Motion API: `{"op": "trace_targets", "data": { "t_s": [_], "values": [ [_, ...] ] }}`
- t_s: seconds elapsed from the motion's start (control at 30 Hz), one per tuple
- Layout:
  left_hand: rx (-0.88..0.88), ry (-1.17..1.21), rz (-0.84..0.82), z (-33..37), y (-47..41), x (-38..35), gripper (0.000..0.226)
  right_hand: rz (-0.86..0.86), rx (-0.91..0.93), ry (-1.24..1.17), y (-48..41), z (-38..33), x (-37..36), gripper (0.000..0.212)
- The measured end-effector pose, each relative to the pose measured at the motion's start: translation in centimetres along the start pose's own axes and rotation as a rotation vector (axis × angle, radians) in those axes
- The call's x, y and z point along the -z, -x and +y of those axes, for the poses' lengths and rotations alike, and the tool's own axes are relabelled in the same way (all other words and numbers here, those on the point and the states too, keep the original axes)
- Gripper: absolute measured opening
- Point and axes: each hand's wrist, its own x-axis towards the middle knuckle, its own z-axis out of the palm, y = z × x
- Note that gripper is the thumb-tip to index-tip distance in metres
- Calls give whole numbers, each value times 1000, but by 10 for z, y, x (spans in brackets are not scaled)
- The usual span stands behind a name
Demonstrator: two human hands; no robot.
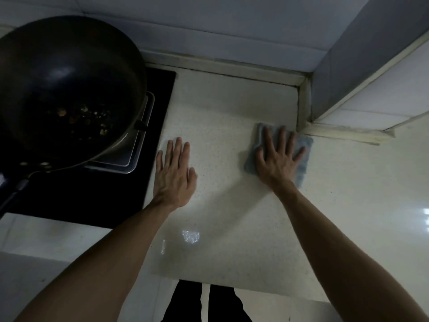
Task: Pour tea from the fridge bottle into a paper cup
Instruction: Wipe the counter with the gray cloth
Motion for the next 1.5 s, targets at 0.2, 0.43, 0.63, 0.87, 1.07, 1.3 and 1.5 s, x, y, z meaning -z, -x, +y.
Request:
{"op": "trace_targets", "data": {
  "t_s": [0.2, 0.43, 0.63, 0.87, 1.07, 1.3, 1.5],
  "values": [
    [3, 17, 7, 1, 1, 1, 69, -62, 192, 40, 10, -72, -16, 75],
    [-17, -15, 3, -5, 0, -2, 69, -92, 269, 21, 76, -78, -38, 73],
    [-13, -16, 9, -4, 0, -2, 69, -74, 216, -28, 120, 9, -26, 69],
    [-2, -24, 4, 1, 1, -1, 69, -50, -68, 14, 86, 105, 12, 83],
    [10, -1, 5, 2, 0, 0, 69, -49, 17, 49, 29, 39, 7, 81],
    [-5, -1, 11, 0, 1, 1, 69, -73, 348, 74, 34, -66, -23, 74],
    [-18, -13, 10, -4, 0, -1, 68, -98, 427, 37, 110, -46, -37, 68]
  ]
}}
